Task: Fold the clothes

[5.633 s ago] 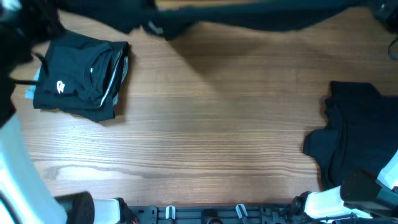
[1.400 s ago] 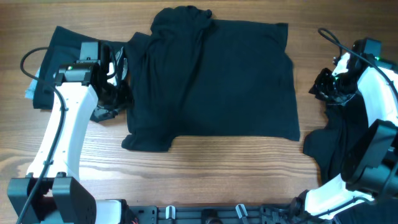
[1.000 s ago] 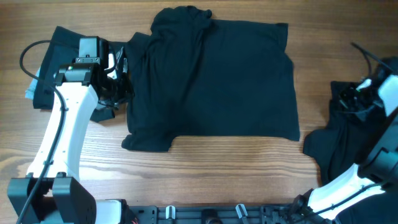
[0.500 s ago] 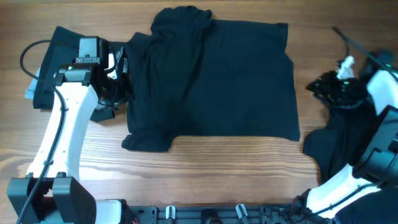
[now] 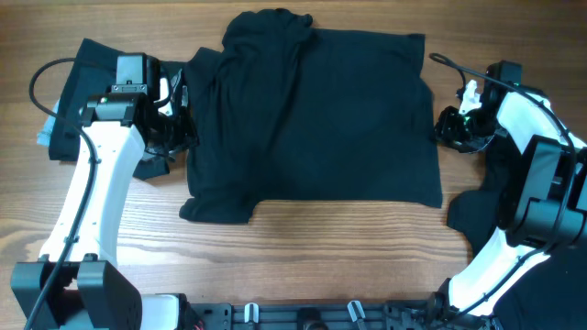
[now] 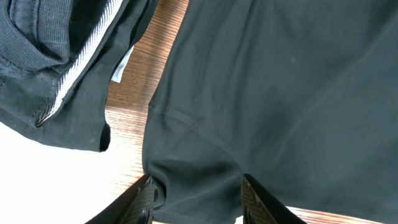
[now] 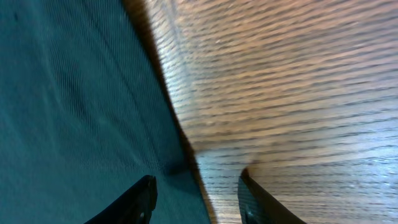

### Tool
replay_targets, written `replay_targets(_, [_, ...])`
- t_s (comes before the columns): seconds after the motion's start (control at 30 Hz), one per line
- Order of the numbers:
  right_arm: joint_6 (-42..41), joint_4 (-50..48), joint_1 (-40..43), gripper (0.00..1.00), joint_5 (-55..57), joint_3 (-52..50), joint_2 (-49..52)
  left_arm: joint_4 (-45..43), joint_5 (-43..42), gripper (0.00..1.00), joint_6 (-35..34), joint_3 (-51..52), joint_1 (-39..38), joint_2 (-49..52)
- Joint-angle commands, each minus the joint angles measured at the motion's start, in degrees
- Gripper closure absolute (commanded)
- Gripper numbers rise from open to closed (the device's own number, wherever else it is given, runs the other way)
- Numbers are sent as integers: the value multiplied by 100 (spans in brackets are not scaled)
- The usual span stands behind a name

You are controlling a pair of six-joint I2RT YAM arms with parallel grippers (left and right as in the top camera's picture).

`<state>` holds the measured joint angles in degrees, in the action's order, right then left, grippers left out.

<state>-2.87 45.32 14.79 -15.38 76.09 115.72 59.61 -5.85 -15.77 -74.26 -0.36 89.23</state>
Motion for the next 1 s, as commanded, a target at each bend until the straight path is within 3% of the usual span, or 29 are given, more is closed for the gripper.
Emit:
replay_targets(0.0, [129,13,-142,53,-7,-70,109,-31,-26,55,55,-59,24,-20])
replay_targets(0.13, [125,46,-160,61,-157,-83,315,-31,-26,55,55,-59,24,-20])
replay_targets(0.37, [269,186,-240,96,-229,-81,358,-31,-24,54,55,-59,24,-20])
replay_targets(0.43, [131,195,-238,96,17,-79,352,-31,-24,54,55,-59,24,-20])
replay_targets(0.63, [-1427,483,127,96,2096,-7,326,-26,-24,54,57,-59,24,-20])
replay_targets(0.9, [-1729,586,748,95,2022,15,264,13,-28,49,55,-59,24,-20])
replay_targets(0.97, [-1366,525,774,74,1766,26,245,7,-28,49,55,-57,24,-20])
